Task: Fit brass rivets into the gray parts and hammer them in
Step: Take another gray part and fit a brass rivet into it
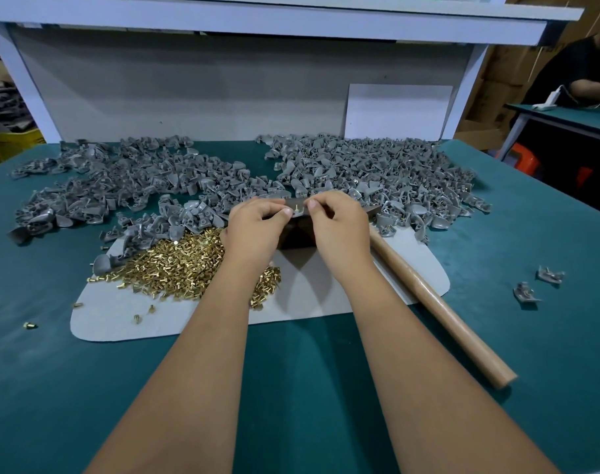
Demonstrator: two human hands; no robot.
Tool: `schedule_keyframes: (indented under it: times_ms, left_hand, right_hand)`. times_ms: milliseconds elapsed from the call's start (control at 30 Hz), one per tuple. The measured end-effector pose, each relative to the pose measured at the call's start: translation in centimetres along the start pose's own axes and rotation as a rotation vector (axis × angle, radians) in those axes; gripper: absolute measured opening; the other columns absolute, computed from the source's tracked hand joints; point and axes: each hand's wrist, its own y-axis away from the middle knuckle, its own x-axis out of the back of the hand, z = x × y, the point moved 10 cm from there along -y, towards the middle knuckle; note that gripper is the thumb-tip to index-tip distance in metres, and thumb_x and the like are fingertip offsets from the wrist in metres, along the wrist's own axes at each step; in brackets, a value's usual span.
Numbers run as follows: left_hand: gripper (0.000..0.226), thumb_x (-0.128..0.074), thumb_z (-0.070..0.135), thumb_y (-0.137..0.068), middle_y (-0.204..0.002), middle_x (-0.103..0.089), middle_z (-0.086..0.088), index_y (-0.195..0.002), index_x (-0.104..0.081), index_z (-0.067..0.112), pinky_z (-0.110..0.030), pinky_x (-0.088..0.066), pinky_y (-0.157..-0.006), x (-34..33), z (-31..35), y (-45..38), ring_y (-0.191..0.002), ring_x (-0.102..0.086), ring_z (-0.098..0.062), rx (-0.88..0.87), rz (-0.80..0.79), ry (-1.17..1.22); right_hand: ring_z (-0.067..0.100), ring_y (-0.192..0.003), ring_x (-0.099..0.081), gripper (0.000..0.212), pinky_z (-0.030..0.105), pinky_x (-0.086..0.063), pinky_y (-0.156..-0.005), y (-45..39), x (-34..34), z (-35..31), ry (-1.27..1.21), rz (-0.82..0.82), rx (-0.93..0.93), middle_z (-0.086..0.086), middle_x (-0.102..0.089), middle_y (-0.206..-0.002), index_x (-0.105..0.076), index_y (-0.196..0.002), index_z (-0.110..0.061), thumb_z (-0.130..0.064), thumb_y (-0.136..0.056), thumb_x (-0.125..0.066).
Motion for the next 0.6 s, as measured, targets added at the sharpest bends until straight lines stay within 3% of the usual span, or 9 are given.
schedule_keyframes:
  times_ms: [200, 367, 500, 600]
  left_hand:
    - [0.015, -0.067, 0.019, -0.093, -0.118, -0.068, 0.000, -0.102, -0.076, 0.013, -0.047, -0.037, -0.111, 0.0, 0.7, 0.1, -0.129, -0.050, -0.026, -0.068, -0.018, -0.096]
    - [0.013, -0.068, 0.019, -0.091, -0.117, -0.069, 0.002, -0.100, -0.077, 0.016, -0.048, -0.038, -0.109, 0.0, 0.8, 0.2, -0.126, -0.053, -0.025, -0.064, -0.016, -0.107]
    - [0.008, -0.068, 0.023, -0.091, -0.117, -0.069, 0.005, -0.095, -0.076, 0.025, -0.050, -0.039, -0.107, 0.0, 1.0, 0.6, -0.124, -0.054, -0.024, -0.047, 0.003, -0.116]
    - [0.011, -0.069, 0.028, -0.090, -0.114, -0.068, 0.013, -0.084, -0.070, 0.038, -0.051, -0.040, -0.106, 0.3, 1.2, 0.9, -0.123, -0.053, -0.021, -0.021, 0.021, -0.145]
  right_hand:
    - [0.003, -0.091, -0.053, 0.019, 0.001, -0.034, -0.073, -0.1, -0.6, -0.4, 0.039, -0.034, 0.041, -0.005, -0.064, -0.101, -0.071, -0.098, -0.018, -0.011, -0.093, -0.054]
    - [-0.002, -0.083, -0.051, 0.019, 0.000, -0.035, -0.072, -0.1, -0.6, -0.7, 0.045, -0.032, 0.056, -0.007, -0.062, -0.098, -0.073, -0.097, -0.019, -0.010, -0.090, -0.057]
    - [0.004, -0.092, -0.055, 0.022, 0.014, -0.041, -0.078, 0.1, -0.2, -0.7, 0.051, -0.063, -0.007, -0.006, -0.064, -0.104, -0.070, -0.105, -0.019, -0.011, -0.092, -0.053]
    - [0.008, -0.086, -0.056, 0.022, 0.022, -0.043, -0.072, 0.1, 1.9, -0.6, 0.124, -0.039, -0.097, -0.011, -0.062, -0.091, -0.070, -0.103, -0.023, -0.018, -0.092, -0.052]
